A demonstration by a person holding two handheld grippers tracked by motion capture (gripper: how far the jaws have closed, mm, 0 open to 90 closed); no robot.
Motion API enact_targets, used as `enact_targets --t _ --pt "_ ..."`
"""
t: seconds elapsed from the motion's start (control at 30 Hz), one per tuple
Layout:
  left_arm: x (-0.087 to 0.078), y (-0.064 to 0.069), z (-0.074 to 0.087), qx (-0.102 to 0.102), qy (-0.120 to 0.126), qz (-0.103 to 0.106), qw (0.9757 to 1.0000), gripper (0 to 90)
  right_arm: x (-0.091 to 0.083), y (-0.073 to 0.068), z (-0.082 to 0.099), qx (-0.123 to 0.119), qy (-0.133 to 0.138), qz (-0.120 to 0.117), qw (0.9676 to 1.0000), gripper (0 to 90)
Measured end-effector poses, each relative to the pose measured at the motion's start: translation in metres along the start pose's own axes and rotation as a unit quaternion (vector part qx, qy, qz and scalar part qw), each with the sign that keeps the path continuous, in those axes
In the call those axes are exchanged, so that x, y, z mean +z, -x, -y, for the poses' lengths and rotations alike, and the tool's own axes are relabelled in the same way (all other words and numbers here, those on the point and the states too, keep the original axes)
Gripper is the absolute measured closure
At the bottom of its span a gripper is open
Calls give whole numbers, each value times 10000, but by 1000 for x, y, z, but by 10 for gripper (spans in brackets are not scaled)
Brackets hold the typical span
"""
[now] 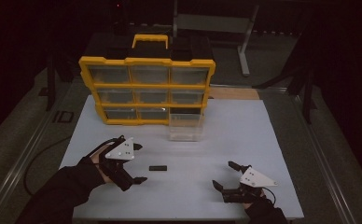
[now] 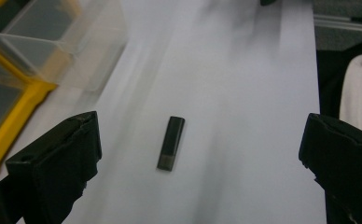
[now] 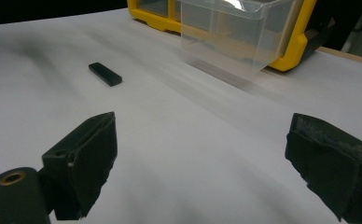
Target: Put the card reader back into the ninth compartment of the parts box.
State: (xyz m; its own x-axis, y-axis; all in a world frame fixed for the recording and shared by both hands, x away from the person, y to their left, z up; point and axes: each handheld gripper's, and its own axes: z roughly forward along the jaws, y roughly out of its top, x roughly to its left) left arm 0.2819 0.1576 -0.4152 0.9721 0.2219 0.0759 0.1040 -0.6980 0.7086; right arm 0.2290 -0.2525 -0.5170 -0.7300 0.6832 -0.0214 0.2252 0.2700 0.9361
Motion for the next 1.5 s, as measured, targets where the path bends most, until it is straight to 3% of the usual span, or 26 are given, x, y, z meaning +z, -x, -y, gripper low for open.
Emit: enact_targets --t 0.33,0.7,1.23,1.5 --pt "17 -4 -10 35 -409 298 9987 4 0 0 0 43 -16 -40 10000 91" --pt "35 -9 -18 198 -840 539 9948 4 1 0 1 28 -48 -60 10000 91" --pt "59 -17 -18 324 -1321 709 9882 5 1 -1 1 -9 -41 -44 10000 92" --pt "68 -22 -17 379 -1537 697 9849 16 2 0 1 3 -50 -74 10000 91"
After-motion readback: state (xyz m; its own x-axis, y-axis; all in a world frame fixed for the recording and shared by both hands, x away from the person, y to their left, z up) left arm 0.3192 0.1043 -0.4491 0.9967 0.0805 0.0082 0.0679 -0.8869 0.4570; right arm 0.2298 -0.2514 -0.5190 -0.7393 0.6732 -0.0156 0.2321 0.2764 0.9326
